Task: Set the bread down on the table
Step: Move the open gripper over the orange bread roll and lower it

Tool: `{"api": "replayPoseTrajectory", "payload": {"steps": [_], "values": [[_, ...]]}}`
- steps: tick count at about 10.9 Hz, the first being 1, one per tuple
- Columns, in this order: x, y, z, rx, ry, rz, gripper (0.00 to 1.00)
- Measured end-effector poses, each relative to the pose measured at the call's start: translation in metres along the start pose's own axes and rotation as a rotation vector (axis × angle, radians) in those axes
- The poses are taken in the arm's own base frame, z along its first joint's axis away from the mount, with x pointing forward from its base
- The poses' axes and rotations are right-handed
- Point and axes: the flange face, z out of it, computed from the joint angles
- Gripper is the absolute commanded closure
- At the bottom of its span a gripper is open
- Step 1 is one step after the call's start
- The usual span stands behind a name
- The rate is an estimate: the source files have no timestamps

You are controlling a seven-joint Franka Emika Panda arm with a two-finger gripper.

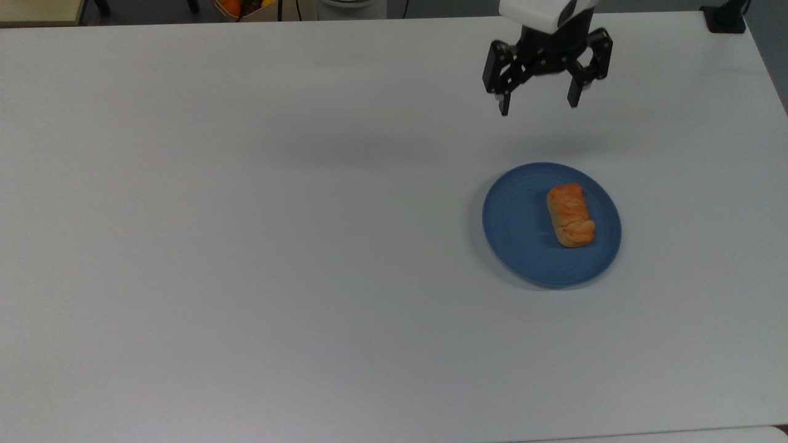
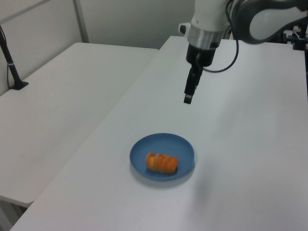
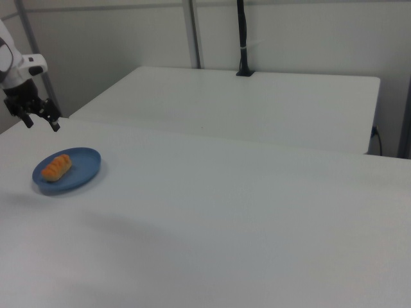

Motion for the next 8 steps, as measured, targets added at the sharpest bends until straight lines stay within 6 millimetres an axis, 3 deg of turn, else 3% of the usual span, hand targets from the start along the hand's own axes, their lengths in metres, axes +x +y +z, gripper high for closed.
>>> {"api": "replayPoseTrajectory", "payload": {"steps": [3,8], "values": [[0.009,-0.02,0.052,-0.033,0.06,0.04,0.0],[-0.001,-0.061,0.123,-0.077,0.085,0.11,0.0]]}}
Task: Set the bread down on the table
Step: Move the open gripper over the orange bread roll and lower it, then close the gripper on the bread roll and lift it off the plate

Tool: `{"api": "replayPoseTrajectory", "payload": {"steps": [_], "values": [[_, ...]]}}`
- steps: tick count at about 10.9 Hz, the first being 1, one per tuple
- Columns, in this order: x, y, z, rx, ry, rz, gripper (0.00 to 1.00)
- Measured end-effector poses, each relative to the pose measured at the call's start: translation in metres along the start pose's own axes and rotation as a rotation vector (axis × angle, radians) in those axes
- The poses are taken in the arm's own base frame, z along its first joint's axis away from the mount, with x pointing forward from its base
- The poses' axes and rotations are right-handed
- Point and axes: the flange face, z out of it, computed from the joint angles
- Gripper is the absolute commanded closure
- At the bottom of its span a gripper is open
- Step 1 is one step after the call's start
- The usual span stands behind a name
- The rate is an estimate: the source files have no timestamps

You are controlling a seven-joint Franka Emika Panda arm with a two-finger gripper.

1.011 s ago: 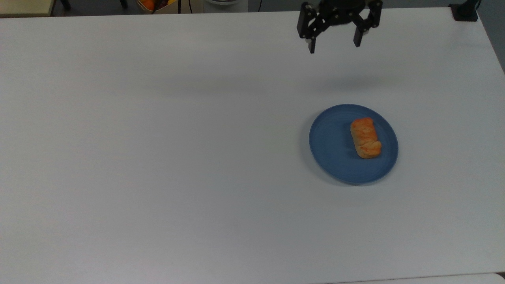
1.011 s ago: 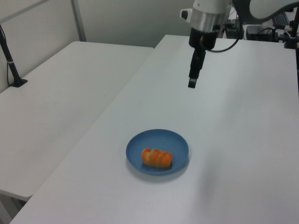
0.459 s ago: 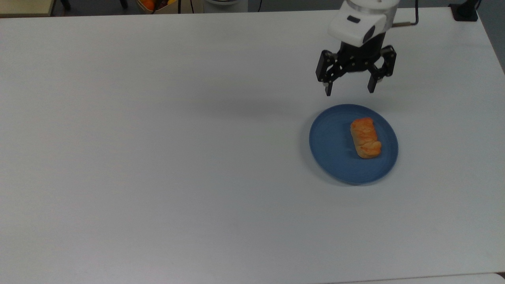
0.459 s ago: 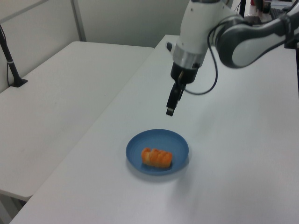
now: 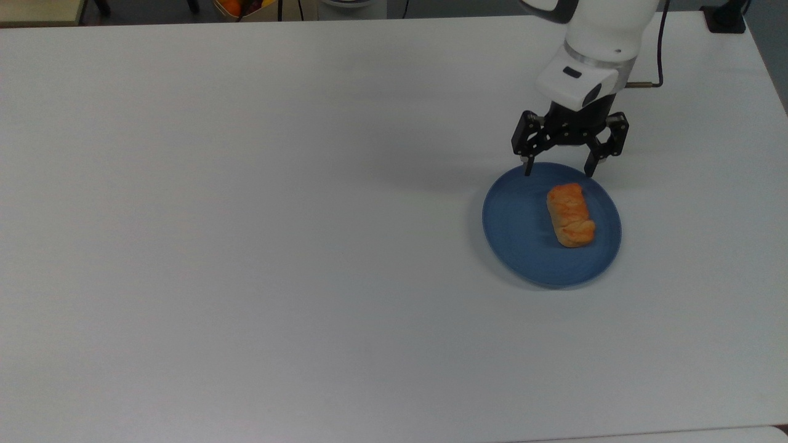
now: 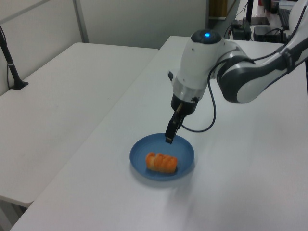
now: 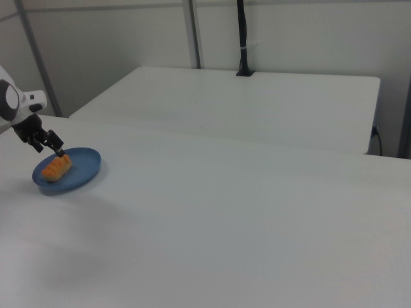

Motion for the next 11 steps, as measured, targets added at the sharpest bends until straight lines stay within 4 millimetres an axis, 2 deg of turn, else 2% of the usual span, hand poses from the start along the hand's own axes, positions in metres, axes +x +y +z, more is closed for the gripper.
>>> {"api": "replayPoseTrajectory", "payload": {"steps": [3,9,11], "values": [[-0.009,-0.016,0.037,0.024,0.004,-0.013,0.0],[-0.017,-0.026,0.074,0.044,0.02,-0.038,0.0],[-0.019,-0.026,0.079,0.038,0.016,-0.044,0.07]]}}
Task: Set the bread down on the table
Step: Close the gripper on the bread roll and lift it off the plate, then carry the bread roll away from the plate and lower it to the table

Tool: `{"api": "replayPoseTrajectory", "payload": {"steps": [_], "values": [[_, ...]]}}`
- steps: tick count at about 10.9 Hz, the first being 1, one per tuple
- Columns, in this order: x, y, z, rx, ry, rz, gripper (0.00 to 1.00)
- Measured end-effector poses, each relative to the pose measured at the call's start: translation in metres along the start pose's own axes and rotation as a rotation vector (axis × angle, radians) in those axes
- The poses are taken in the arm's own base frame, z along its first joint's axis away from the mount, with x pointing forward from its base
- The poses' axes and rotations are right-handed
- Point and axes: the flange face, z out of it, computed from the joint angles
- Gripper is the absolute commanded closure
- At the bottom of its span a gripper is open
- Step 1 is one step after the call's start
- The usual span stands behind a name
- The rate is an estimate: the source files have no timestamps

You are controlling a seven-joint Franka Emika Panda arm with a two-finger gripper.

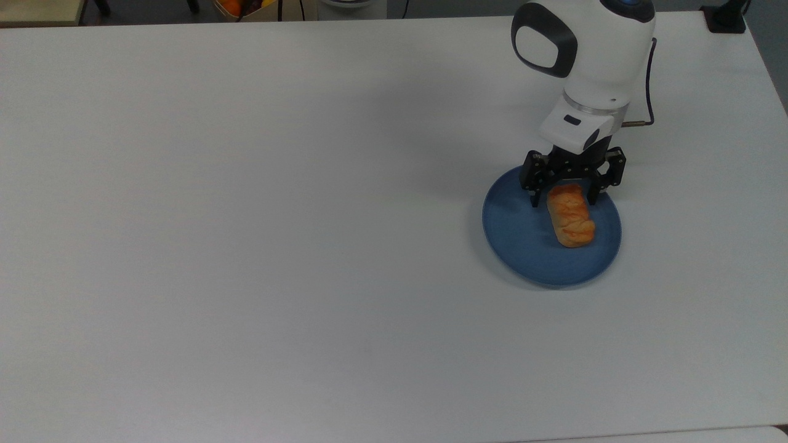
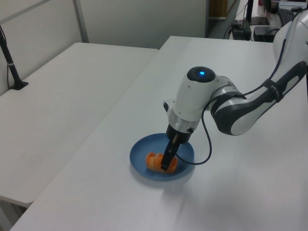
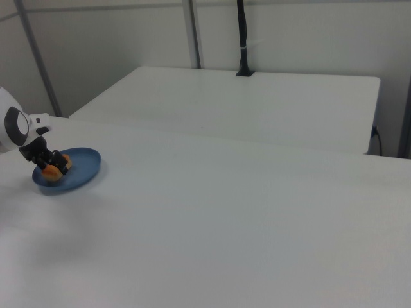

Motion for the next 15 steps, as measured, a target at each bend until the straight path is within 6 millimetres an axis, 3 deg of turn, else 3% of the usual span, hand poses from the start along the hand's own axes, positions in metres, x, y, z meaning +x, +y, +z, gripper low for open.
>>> {"api": "replayPoseTrajectory", "payload": {"steps": [1,4,7,12,15], "values": [[0.0,0.0,0.001,-0.002,-0.001,-0.002,0.14],[-0.001,0.0,0.003,-0.014,0.007,-0.019,0.54],[-0.001,-0.003,0.001,-0.012,0.012,-0.024,0.88],[0.001,-0.009,-0.004,-0.005,0.021,-0.029,0.94],[0.011,-0.01,-0.026,0.01,0.055,-0.022,0.93]]}}
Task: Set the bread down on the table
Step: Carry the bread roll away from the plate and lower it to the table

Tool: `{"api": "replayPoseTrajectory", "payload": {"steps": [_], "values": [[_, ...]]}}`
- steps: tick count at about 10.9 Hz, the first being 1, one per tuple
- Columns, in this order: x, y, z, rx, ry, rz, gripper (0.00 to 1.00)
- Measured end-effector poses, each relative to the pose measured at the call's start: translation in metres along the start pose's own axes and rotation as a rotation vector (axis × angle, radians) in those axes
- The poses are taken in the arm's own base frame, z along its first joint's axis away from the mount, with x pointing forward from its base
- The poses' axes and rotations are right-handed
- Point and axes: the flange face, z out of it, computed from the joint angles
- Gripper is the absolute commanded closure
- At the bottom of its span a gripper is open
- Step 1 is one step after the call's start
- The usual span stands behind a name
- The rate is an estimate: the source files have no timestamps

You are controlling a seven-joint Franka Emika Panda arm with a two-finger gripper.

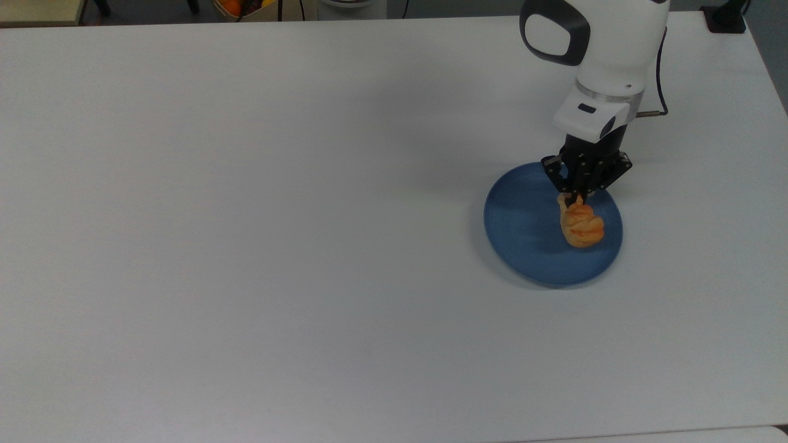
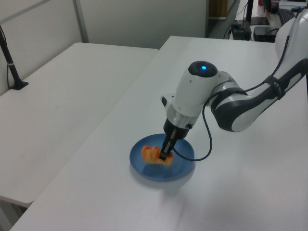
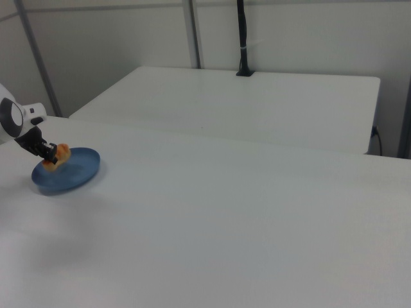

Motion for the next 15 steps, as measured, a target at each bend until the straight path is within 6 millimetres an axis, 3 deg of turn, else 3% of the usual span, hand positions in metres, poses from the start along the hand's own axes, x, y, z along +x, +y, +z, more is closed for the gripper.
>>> {"api": "replayPoseTrajectory", "payload": {"steps": [2,4,8,12,15], "values": [[0.011,0.008,-0.02,0.001,0.022,0.015,0.93],[0.027,0.036,-0.041,-0.03,0.024,0.055,0.93],[0.063,0.141,-0.072,-0.105,0.024,0.1,0.93],[0.053,0.258,-0.051,-0.182,-0.058,0.106,0.93],[0.036,0.321,-0.028,-0.215,-0.13,0.093,0.93]]}}
